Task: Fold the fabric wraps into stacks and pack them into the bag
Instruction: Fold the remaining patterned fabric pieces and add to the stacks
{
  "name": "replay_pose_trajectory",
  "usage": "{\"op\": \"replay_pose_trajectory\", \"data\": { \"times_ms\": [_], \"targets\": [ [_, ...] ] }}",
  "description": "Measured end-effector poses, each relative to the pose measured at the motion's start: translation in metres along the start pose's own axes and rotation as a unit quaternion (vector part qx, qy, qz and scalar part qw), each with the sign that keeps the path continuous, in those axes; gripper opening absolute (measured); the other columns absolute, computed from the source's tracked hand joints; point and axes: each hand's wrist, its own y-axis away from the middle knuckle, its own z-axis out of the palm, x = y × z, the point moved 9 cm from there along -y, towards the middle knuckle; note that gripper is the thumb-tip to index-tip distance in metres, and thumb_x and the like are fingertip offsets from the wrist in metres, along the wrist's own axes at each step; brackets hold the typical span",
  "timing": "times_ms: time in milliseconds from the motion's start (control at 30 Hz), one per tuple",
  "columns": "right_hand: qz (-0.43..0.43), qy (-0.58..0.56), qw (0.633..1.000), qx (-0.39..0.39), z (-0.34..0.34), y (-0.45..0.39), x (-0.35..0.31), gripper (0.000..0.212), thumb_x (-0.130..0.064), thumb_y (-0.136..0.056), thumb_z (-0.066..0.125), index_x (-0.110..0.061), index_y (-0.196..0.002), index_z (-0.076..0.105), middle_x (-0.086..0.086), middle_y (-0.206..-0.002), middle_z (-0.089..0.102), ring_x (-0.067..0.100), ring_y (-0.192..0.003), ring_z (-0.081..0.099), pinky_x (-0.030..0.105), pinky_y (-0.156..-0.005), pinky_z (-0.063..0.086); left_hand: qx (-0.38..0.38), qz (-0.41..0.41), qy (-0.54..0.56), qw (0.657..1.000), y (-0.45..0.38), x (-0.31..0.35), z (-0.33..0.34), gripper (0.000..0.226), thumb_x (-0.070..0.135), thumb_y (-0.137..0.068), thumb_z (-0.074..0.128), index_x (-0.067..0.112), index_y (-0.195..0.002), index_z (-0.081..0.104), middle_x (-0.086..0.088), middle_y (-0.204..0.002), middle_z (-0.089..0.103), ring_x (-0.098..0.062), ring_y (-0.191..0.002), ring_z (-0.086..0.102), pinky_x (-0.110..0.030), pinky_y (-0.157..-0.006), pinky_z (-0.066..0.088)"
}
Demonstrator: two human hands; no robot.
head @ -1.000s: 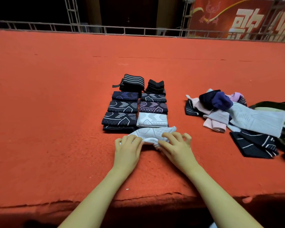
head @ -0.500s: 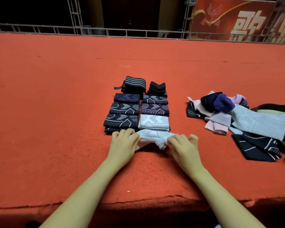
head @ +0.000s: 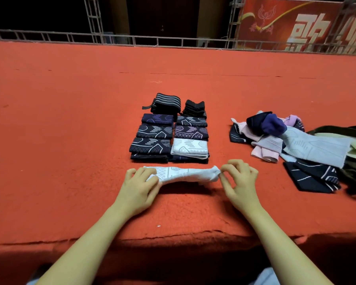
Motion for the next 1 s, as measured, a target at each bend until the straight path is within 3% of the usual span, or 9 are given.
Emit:
{"op": "replay_pose_trajectory", "data": {
  "times_ms": [133,267,367,467,533,600,633,767,1000],
  "targets": [
    [0.072,-0.141,0.987,0.013,-0.009,0.006,0.003,0.011,-0.033,-0.083,0.041,-0.037,-0.084,0.052,-0.018,-0.088,0.056,-0.006,-0.083,0.049,0.031,-0.078,0.022,-0.008,-0.012,0.051,0.999,0.003,0.006,-0.006,0.042,0.037,-0.096,0.038,0.017,-0.063,0.055,0.006,-0.078,0.059,-0.014,-0.074,0.049,-0.031,-0.071,0.025],
    [0.156,-0.058,0.985,0.044,-0.008,0.005,0.017,0.023,-0.039,-0.085,0.036,-0.032,-0.076,0.055,-0.015,-0.084,0.055,0.008,-0.085,0.052,0.027,-0.075,0.017,0.003,-0.031,0.026,0.999,-0.019,0.016,-0.005,0.030,0.028,-0.089,0.043,0.016,-0.067,0.059,0.004,-0.076,0.061,-0.019,-0.069,0.055,-0.031,-0.069,0.027],
    [0.186,-0.004,0.982,-0.038,0.012,-0.005,0.024,0.031,-0.046,-0.085,0.038,-0.028,-0.088,0.064,-0.012,-0.097,0.055,0.013,-0.093,0.050,0.025,-0.076,0.013,-0.045,-0.056,0.010,0.997,-0.044,0.024,0.015,0.027,0.027,-0.085,0.040,0.017,-0.071,0.061,0.003,-0.076,0.060,-0.023,-0.066,0.057,-0.033,-0.066,0.026],
    [0.142,0.019,0.976,-0.164,0.042,-0.008,0.022,0.041,-0.048,-0.084,0.035,-0.032,-0.109,0.063,-0.019,-0.107,0.049,0.004,-0.100,0.037,0.024,-0.077,0.011,-0.097,-0.094,0.020,0.991,-0.064,0.037,0.044,0.035,0.034,-0.085,0.036,0.018,-0.081,0.067,0.003,-0.081,0.062,-0.025,-0.074,0.059,-0.036,-0.069,0.035],
    [0.130,0.008,0.975,-0.182,0.049,-0.002,0.024,0.043,-0.053,-0.084,0.033,-0.035,-0.109,0.063,-0.024,-0.107,0.048,0.002,-0.101,0.038,0.025,-0.078,0.011,-0.148,-0.110,0.036,0.982,-0.070,0.049,0.064,0.050,0.043,-0.085,0.028,0.015,-0.093,0.069,-0.001,-0.093,0.064,-0.027,-0.086,0.058,-0.041,-0.073,0.039],
    [0.133,-0.004,0.978,-0.162,0.050,0.006,0.027,0.047,-0.057,-0.082,0.029,-0.035,-0.104,0.065,-0.022,-0.104,0.051,0.004,-0.101,0.040,0.026,-0.078,0.011,-0.203,-0.122,0.030,0.971,-0.069,0.054,0.083,0.069,0.052,-0.082,0.012,0.012,-0.100,0.066,-0.002,-0.107,0.061,-0.027,-0.101,0.052,-0.041,-0.083,0.028],
    [0.128,-0.006,0.980,-0.150,0.049,0.009,0.027,0.048,-0.056,-0.081,0.029,-0.034,-0.102,0.066,-0.021,-0.103,0.053,0.005,-0.101,0.040,0.025,-0.078,0.012,-0.198,-0.117,0.019,0.973,-0.066,0.054,0.086,0.072,0.054,-0.082,0.011,0.011,-0.095,0.066,-0.002,-0.105,0.061,-0.027,-0.103,0.051,-0.039,-0.084,0.023],
    [0.093,0.019,0.981,-0.170,0.056,0.011,0.022,0.052,-0.055,-0.083,0.026,-0.030,-0.101,0.068,-0.015,-0.107,0.054,0.006,-0.103,0.036,0.025,-0.084,0.010,-0.082,-0.125,0.010,0.989,-0.056,0.052,0.073,0.040,0.045,-0.084,0.041,0.014,-0.070,0.061,-0.002,-0.075,0.061,-0.027,-0.081,0.058,-0.037,-0.075,0.025],
    [0.072,0.008,0.983,-0.169,0.060,0.014,0.023,0.053,-0.059,-0.083,0.028,-0.031,-0.102,0.069,-0.018,-0.117,0.047,0.006,-0.111,0.029,0.026,-0.089,0.009,0.077,-0.059,0.101,0.990,-0.050,0.065,0.048,0.008,0.034,-0.088,0.048,0.027,-0.092,0.050,0.007,-0.104,0.048,-0.021,-0.101,0.042,-0.033,-0.080,0.022]
  ]
}}
